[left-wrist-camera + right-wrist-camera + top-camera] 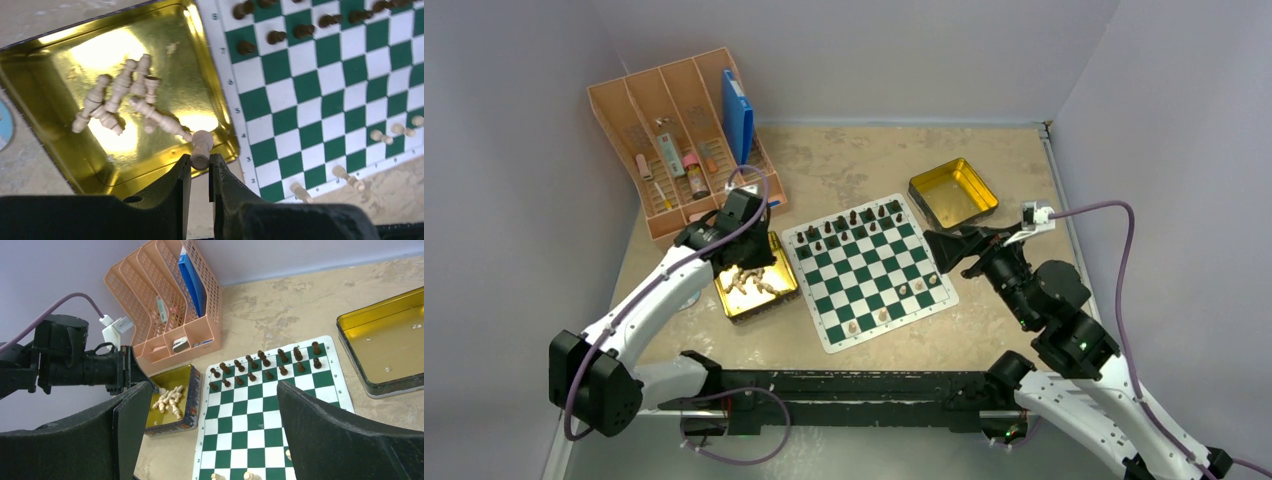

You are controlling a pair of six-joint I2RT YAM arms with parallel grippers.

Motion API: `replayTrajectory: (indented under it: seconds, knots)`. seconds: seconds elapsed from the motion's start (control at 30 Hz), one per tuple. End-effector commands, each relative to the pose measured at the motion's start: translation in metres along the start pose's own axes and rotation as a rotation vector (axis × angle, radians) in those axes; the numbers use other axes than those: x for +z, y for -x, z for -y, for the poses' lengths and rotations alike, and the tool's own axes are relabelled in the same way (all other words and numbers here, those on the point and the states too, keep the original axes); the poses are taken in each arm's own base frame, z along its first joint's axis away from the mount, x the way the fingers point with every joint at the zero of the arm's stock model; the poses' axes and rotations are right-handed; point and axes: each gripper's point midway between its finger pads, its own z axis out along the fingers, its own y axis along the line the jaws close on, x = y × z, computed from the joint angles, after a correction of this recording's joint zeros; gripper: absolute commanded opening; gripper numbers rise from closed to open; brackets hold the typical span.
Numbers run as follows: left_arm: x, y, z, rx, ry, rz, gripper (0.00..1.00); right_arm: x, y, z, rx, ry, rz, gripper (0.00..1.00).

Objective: Set up the chess pieces on the board
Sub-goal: Place the chess piece on the chessboard.

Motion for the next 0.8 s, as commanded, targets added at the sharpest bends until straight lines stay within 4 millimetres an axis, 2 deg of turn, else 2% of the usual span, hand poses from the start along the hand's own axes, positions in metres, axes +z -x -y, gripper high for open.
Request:
replayTrajectory:
  seconds: [0.0, 0.2, 0.33, 0.77]
  knots:
    - [-0.013, 0.009, 0.044, 0.126, -0.146, 0.027, 0.00, -0.007, 0.026, -0.005, -0.007, -0.008, 0.061, 0.97]
    - [-0.002, -0.037, 0.078, 0.208, -0.184, -0.097, 0.00, -0.009, 0.026, -0.002, -0.007, -0.019, 0.058, 0.97]
    - [-0.006, -0.074, 0.096, 0.256, -0.164, -0.137, 0.00, -0.007, 0.030, -0.003, -0.014, -0.033, 0.055, 0.97]
    - [-0.006, -0.157, 0.112, 0.351, -0.049, -0.223, 0.00, -0.014, 0.034, -0.001, 0.002, -0.035, 0.076, 0.97]
